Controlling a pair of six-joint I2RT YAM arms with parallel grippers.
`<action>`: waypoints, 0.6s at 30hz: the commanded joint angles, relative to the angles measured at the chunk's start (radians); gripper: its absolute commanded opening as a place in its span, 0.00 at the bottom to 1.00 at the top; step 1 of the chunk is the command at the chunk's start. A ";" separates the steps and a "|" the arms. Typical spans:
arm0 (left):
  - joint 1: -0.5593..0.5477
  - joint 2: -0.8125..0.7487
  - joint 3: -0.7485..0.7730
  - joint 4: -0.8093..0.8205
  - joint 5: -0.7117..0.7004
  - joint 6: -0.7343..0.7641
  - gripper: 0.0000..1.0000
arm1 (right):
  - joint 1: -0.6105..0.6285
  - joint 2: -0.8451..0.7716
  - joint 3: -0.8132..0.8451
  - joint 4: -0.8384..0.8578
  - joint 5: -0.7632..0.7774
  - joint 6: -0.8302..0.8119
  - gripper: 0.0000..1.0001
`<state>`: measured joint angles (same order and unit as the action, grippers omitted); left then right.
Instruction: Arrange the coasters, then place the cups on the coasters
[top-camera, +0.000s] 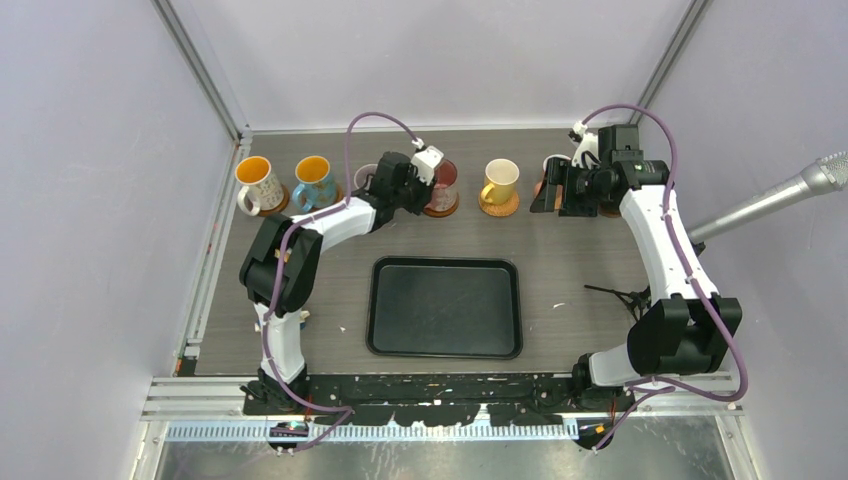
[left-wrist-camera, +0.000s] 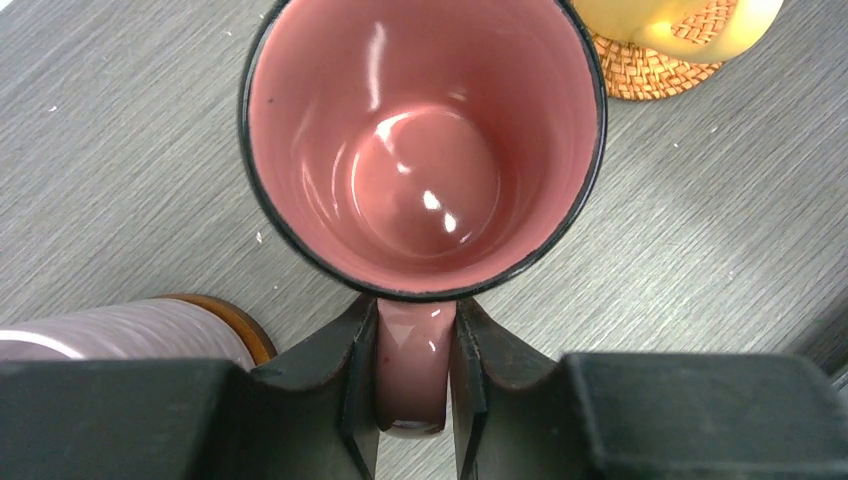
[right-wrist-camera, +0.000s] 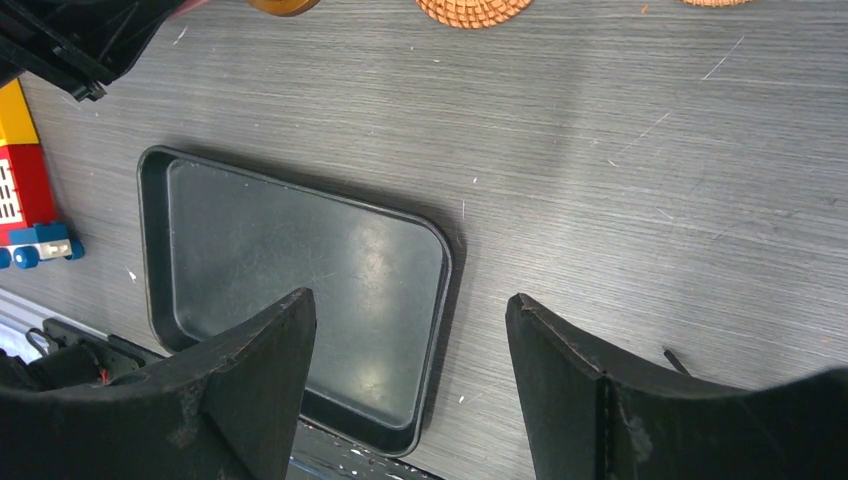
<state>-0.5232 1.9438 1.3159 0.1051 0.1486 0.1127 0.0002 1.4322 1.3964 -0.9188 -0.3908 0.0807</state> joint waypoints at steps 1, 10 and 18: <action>0.002 -0.038 0.065 0.064 -0.002 0.009 0.30 | 0.000 0.004 0.018 0.010 -0.013 -0.006 0.74; 0.002 -0.063 0.038 0.054 0.020 0.007 0.39 | 0.000 0.012 0.017 0.010 -0.015 -0.010 0.74; 0.002 -0.103 0.023 0.027 0.033 0.007 0.51 | 0.000 0.010 0.011 0.010 -0.018 -0.015 0.74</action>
<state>-0.5232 1.9198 1.3319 0.1074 0.1593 0.1131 0.0002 1.4452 1.3964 -0.9184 -0.3912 0.0803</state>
